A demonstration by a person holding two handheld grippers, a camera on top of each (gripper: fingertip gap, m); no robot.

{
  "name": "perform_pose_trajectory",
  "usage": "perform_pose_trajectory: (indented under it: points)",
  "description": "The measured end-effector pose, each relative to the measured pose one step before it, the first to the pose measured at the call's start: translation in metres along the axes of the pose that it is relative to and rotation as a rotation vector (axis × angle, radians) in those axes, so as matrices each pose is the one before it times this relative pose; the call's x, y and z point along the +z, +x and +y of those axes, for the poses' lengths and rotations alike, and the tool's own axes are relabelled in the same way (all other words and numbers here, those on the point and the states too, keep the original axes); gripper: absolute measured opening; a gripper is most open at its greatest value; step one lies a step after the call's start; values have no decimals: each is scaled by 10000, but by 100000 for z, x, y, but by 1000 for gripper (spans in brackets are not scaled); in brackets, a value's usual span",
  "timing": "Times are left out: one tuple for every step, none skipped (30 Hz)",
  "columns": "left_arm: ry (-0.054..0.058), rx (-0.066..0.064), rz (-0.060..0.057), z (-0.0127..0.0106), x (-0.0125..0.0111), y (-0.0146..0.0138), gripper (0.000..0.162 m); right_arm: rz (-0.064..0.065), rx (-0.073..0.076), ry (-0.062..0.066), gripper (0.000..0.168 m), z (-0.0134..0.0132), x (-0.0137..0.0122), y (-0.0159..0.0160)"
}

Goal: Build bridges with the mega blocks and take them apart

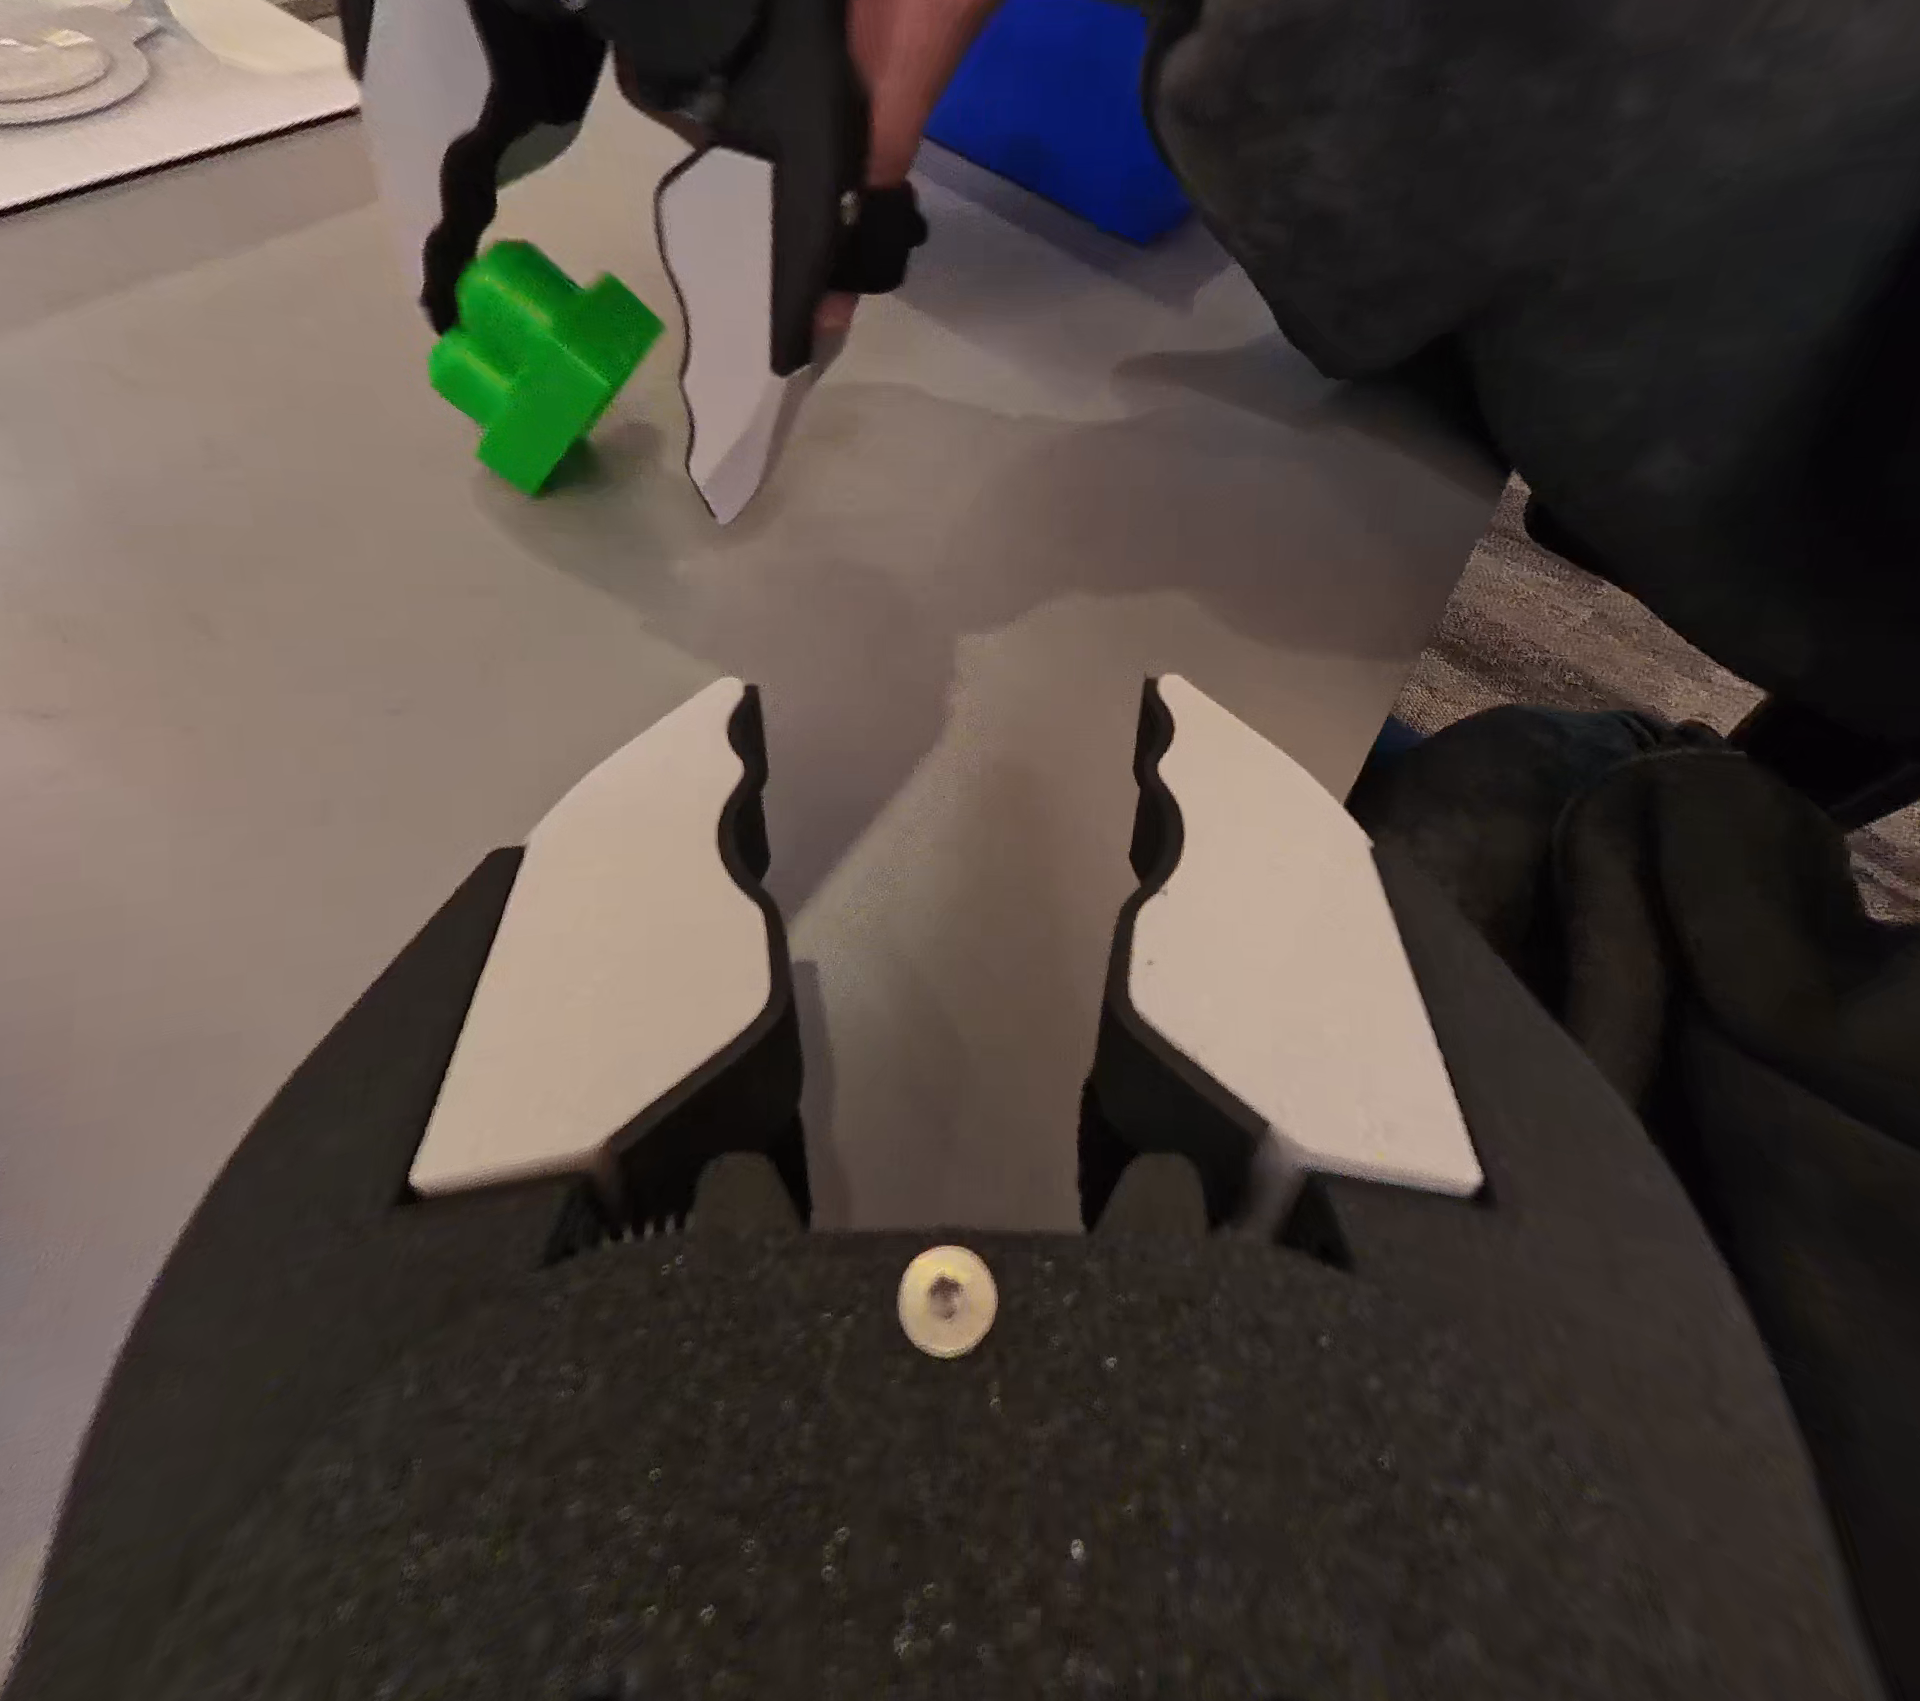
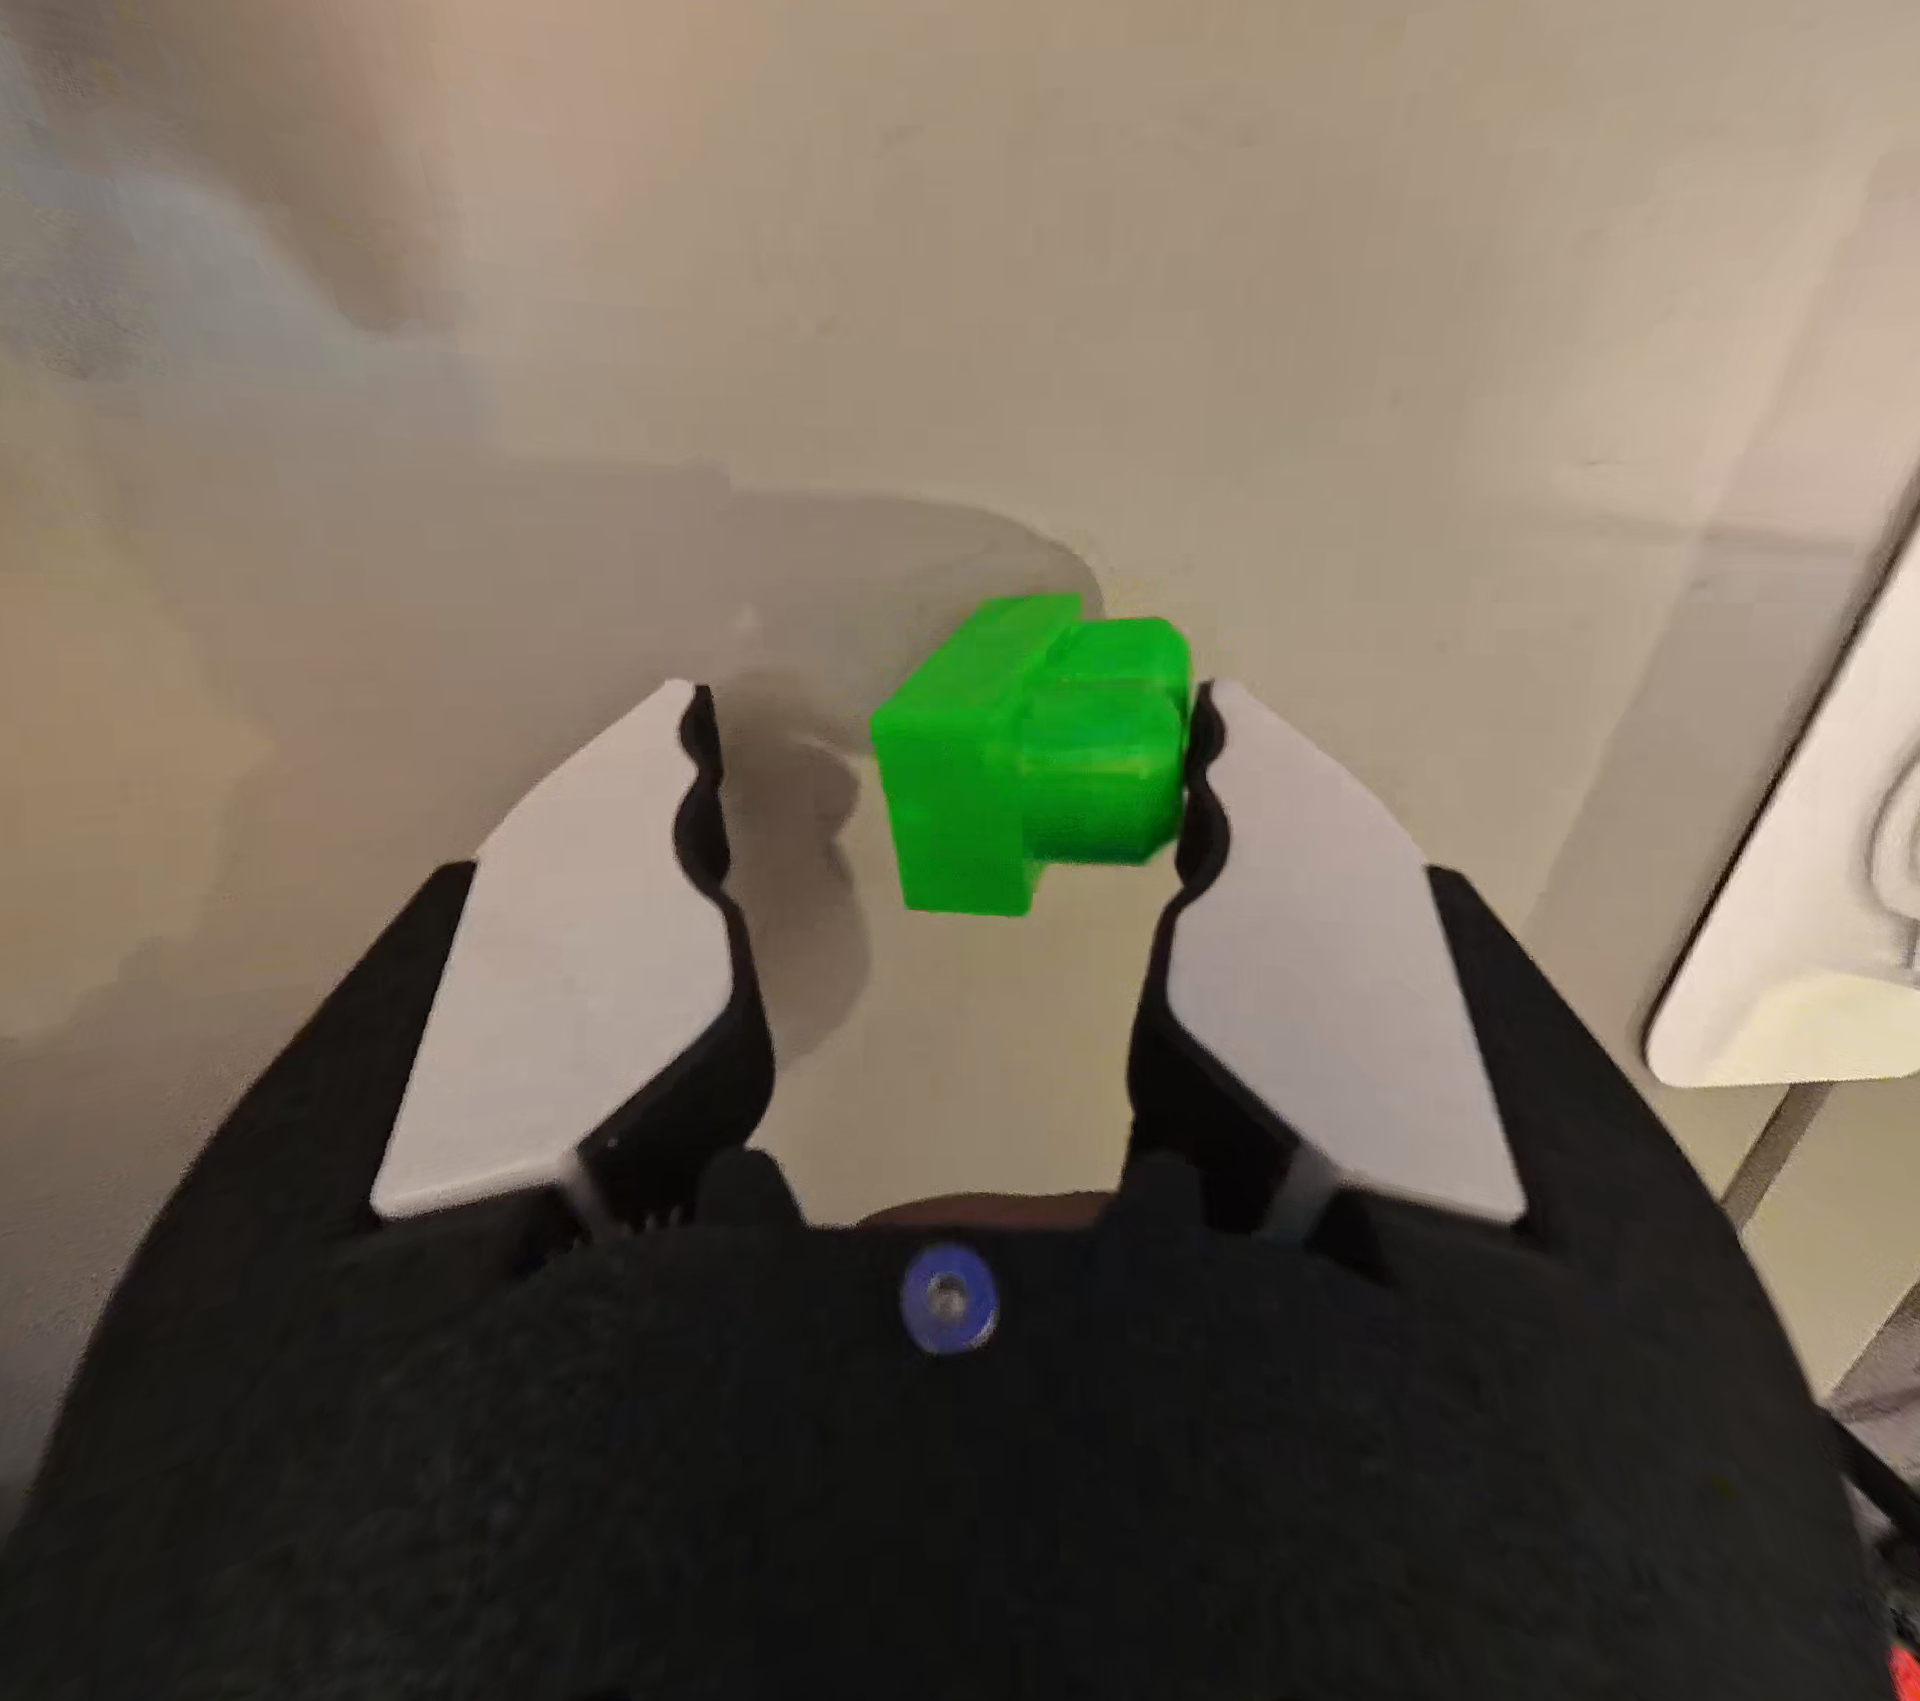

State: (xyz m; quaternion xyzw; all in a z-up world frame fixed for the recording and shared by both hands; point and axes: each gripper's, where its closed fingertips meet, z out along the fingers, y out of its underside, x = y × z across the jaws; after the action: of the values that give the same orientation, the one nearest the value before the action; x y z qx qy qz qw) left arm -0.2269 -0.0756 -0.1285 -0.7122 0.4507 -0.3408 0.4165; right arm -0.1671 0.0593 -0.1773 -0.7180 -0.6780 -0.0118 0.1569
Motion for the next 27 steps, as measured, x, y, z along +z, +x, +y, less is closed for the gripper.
perform_pose_trajectory:
  points:
    - [-9, 67, -9, -1, -108, 85, 68, 28, -80, -201, 83, 129, 154, 303]
    - [6, 75, -20, -60, -111, 60, 68, 277, -70, 3, 82, -59, -99, 618]
    - [5, 77, 3, -96, -86, 73, 68, 92, -48, 133, 78, -194, -232, 338]
    - [8, 69, 1, -82, -56, 58, 68, -52, 3, 51, 78, -88, -226, 110]
    - [-5, 55, -9, -64, -28, 22, 68, 24, 20, -25, 78, 38, -172, 228]
    - [-11, 43, -9, -51, -5, -5, 68, -7, -19, -65, 78, 143, -64, 135]
    - [1, 36, 4, -41, 20, 6, 68, 24, -47, -113, 76, 205, 40, 124]
    - [-6, 21, 7, -25, 65, -10, 68, 108, -50, -67, 73, 150, 101, 227]
    - [-22, 6, 29, -1, 93, 20, 68, -16, -45, -19, 69, 84, 159, 23]
    - [-44, -3, 72, 50, 122, 80, 68, -46, -37, 33, 63, 12, 169, -45]
    - [-40, 0, 80, 56, 129, 118, 68, 15, -78, 28, 50, 5, 121, 14]
    - [-47, 14, 55, 90, 143, 85, 68, 211, -148, 74, 47, -88, 25, 272]
    - [-59, 32, 26, 113, 125, 71, 68, 297, -38, 48, 47, -5, -46, 383]
    - [-73, 44, 15, 136, 126, 60, 68, 216, 28, -28, 47, 86, -141, 289]
    - [-59, 49, 1, 131, 84, 41, 68, 164, 15, 81, 47, -20, -273, 153]
    - [-45, 47, -4, 95, 61, 41, 68, 61, 21, 181, 47, -172, -480, -20]
    - [-41, 42, -2, 76, 25, 41, 68, 147, 46, 189, 47, -204, -730, 73]
    - [-31, 44, -15, 59, -9, 1, 68, 282, 30, 207, 47, -226, -1068, 233]
    - [-4, 44, -38, 12, -53, -32, 68, 326, 49, 266, 47, -282, -1402, 279]
    - [5, 25, -48, -4, -64, -57, 69, 361, 117, 306, 47, -267, -1710, 341]
    - [9, -7, -41, -20, -87, -63, 69, 408, 171, 233, 47, -75, -1993, 423]
    - [13, -34, -11, -8, -78, -27, 69, 531, 167, 179, 47, 166, -2270, 624]
    - [-10, -55, 15, 13, -78, -4, 69, 633, 209, 171, 47, 443, -2493, 888]
    - [-9, -53, 7, 31, -71, -8, 69, 649, 339, 103, 47, 819, -2621, 1145]
    - [11, -30, 0, -5, -80, -15, 69, 687, 506, -1, 47, 1276, -2685, 1460]
    - [-3, -9, 16, 9, -57, 21, 69, 795, 696, -78, 47, 1729, -2638, 1852]
    - [5, 3, 12, -24, -27, 9, 69, 797, 848, -119, 47, 2110, -2418, 2041]
